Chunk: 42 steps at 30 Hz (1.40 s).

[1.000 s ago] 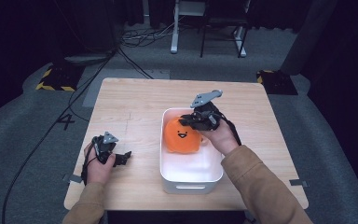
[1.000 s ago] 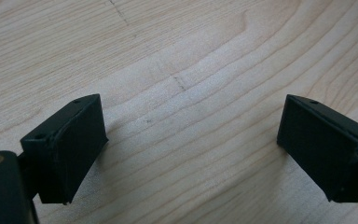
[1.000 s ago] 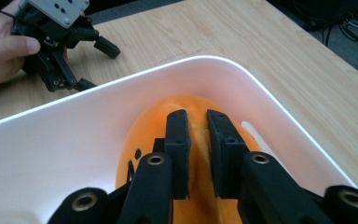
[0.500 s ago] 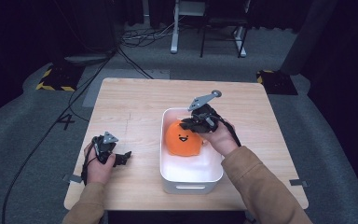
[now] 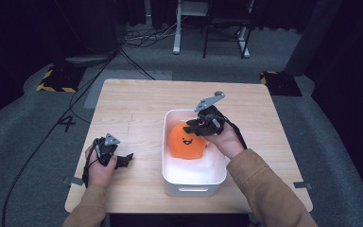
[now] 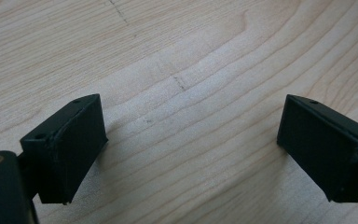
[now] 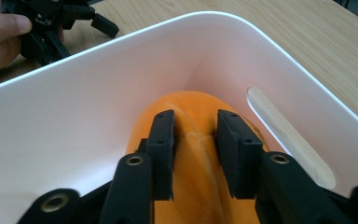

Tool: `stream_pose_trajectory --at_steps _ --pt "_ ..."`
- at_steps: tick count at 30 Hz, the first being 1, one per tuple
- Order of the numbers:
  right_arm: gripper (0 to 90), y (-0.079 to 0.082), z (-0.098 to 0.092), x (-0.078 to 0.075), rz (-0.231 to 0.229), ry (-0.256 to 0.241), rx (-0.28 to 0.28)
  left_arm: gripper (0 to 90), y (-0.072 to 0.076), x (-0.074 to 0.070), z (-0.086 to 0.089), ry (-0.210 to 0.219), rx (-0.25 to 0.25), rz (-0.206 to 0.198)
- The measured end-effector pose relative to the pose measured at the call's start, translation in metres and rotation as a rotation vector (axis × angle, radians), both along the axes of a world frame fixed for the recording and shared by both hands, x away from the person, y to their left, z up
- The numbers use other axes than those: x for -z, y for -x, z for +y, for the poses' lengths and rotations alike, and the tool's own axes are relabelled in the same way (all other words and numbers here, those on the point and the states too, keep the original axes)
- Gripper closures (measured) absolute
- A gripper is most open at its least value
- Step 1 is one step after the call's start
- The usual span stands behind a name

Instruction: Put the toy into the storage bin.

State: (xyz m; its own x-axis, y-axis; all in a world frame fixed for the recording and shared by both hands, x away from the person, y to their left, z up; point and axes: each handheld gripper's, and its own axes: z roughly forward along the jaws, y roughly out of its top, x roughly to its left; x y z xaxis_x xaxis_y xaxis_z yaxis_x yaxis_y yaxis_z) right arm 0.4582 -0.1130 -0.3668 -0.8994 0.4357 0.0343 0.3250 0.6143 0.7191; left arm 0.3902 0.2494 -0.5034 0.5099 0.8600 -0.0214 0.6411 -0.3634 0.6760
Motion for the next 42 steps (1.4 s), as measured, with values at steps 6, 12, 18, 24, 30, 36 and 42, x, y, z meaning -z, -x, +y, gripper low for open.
stream_pose_trajectory --at_steps 6,12,18,24,30,36,42 --pt "60.7 0.002 -0.002 -0.001 -0.002 -0.028 -0.008 8.1 0.0 0.0 0.0 -0.001 0.0 -0.001" --pt "57.7 0.006 -0.004 -0.005 -0.011 -0.058 -0.013 7.8 0.0 0.0 0.0 0.0 0.004 0.004" --pt "56.9 0.011 -0.009 -0.013 -0.033 -0.092 -0.02 7.4 -0.001 -0.001 0.0 -0.006 0.01 0.007" --pt "56.9 0.016 -0.02 -0.023 -0.058 -0.12 -0.016 7.4 -0.001 -0.001 0.0 -0.005 0.01 0.007" --pt "56.0 0.019 -0.038 -0.035 -0.073 -0.156 0.017 7.5 -0.001 0.0 0.0 -0.005 0.009 0.008" --pt "55.3 0.021 -0.063 -0.045 -0.092 -0.183 0.067 7.5 -0.001 -0.001 0.0 -0.007 0.01 0.007" --pt "54.3 0.022 -0.087 -0.048 -0.094 -0.195 0.119 7.4 -0.001 -0.001 0.0 -0.007 0.01 0.007"
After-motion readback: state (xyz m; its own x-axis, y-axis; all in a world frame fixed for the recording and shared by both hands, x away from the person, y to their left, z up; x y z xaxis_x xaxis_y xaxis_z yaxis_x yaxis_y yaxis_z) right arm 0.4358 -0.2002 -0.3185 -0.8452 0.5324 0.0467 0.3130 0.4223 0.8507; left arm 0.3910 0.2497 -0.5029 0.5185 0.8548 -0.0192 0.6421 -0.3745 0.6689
